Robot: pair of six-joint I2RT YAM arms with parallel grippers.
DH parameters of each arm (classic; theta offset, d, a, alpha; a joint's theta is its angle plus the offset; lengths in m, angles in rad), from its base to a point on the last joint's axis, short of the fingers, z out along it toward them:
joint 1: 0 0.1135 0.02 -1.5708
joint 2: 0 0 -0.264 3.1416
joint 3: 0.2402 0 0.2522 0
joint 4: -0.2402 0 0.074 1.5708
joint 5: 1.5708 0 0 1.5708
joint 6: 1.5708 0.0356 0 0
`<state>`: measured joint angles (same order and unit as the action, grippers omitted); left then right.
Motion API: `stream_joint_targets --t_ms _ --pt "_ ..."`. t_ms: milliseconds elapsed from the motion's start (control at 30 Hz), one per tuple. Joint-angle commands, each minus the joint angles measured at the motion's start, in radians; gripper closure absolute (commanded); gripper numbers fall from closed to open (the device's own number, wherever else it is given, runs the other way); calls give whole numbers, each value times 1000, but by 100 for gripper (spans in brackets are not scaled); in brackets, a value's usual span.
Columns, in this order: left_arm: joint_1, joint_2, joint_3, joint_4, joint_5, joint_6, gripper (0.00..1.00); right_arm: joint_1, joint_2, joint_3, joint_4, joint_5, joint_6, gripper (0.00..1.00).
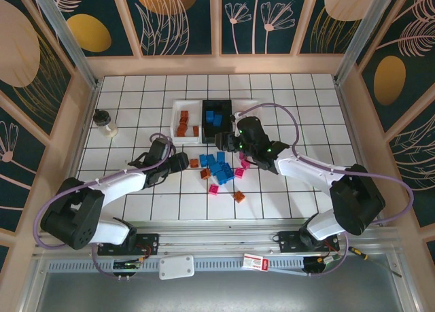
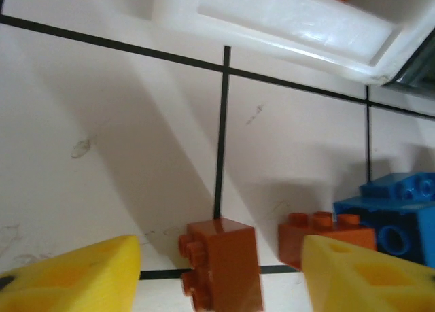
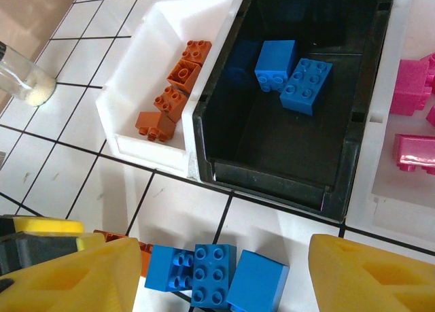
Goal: Sort the legos into containers by color
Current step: Pick up the lego from the center of the table, then place the lego in the container.
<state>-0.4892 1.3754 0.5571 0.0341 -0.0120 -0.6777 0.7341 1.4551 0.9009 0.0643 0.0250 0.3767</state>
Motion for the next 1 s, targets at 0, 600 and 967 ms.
stream_joint_targets --t_ms 0,600,967 --pt "-8 8 15 -9 23 16 31 -5 -22 -13 18 16 13 33" --pt "-2 -22 133 -71 -36 3 80 -7 -141 -115 1 64 50 33" --pt "91 394 603 -50 -67 38 73 -10 -195 -185 -30 65 69 33"
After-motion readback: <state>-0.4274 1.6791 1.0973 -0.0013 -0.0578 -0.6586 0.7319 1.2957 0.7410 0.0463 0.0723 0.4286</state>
